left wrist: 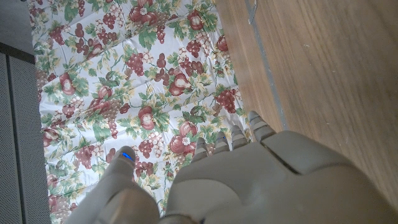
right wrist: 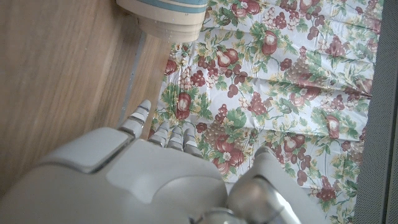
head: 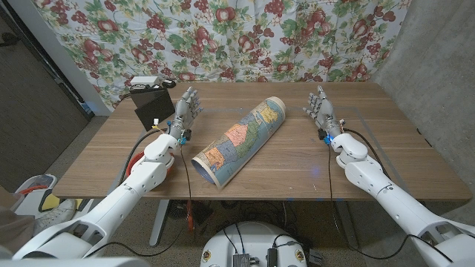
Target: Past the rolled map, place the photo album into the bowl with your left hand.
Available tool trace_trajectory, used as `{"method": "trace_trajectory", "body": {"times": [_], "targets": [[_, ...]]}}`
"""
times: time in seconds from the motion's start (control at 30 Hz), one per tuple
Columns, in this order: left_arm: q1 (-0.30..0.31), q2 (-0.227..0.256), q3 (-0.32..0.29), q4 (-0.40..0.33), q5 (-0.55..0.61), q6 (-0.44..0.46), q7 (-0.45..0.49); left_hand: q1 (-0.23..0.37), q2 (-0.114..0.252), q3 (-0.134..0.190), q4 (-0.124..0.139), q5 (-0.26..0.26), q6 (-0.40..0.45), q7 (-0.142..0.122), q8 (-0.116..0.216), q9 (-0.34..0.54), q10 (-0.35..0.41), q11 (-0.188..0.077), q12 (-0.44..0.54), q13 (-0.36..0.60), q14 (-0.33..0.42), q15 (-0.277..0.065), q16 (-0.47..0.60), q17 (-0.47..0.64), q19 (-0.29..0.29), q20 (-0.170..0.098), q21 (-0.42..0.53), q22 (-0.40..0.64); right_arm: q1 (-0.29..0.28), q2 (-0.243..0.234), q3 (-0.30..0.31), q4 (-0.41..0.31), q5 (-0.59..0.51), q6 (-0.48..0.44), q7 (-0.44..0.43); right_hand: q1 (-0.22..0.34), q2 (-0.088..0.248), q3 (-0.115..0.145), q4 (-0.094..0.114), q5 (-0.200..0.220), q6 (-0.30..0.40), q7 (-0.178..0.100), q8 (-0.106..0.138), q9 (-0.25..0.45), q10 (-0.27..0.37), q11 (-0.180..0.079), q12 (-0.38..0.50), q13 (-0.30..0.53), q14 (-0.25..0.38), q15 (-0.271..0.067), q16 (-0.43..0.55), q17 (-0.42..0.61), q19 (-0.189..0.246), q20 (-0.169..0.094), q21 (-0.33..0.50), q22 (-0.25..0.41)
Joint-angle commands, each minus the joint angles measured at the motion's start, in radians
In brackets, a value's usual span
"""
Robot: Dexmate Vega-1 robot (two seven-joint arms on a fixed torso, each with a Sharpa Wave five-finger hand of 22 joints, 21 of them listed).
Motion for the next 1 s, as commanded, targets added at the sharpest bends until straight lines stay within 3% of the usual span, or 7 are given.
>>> {"method": "trace_trajectory", "body": {"times": [0.03, 1.0], "targets": [[-0.012, -0.004, 0.006, 0.018, 0.001, 0.002, -0.014, 0.006, -0.001, 0.006, -0.001, 0.004, -0.001, -0.006, 0.006, 0.005, -0.010, 0.001, 0.006, 0.001, -0.009, 0.004, 0.007, 0.004, 0.000, 0.006, 0.003, 0.003, -0.026, -0.018, 0.008, -0.040, 0.004, -0.022, -0.022, 0.006, 0.000, 0.008, -0.002, 0.006, 0.000, 0.010, 0.005, 0.001, -0.002, 0.004, 0.005, 0.004, -0.014, 0.003, 0.005, 0.001, 0.007, 0.003, 0.006, 0.003], [0.012, 0.018, 0.000, -0.022, 0.019, -0.012, 0.000, 0.005, 0.002, 0.005, -0.005, 0.004, 0.002, -0.006, 0.007, 0.005, -0.012, 0.003, 0.005, -0.004, -0.019, 0.005, 0.005, 0.004, -0.005, 0.008, 0.000, 0.003, -0.040, -0.024, 0.013, -0.065, -0.007, -0.014, -0.039, 0.007, 0.000, 0.006, -0.005, 0.005, 0.000, 0.009, 0.004, 0.001, -0.001, 0.005, 0.001, 0.004, -0.015, 0.003, 0.004, -0.005, 0.006, 0.002, 0.004, 0.003]]}}
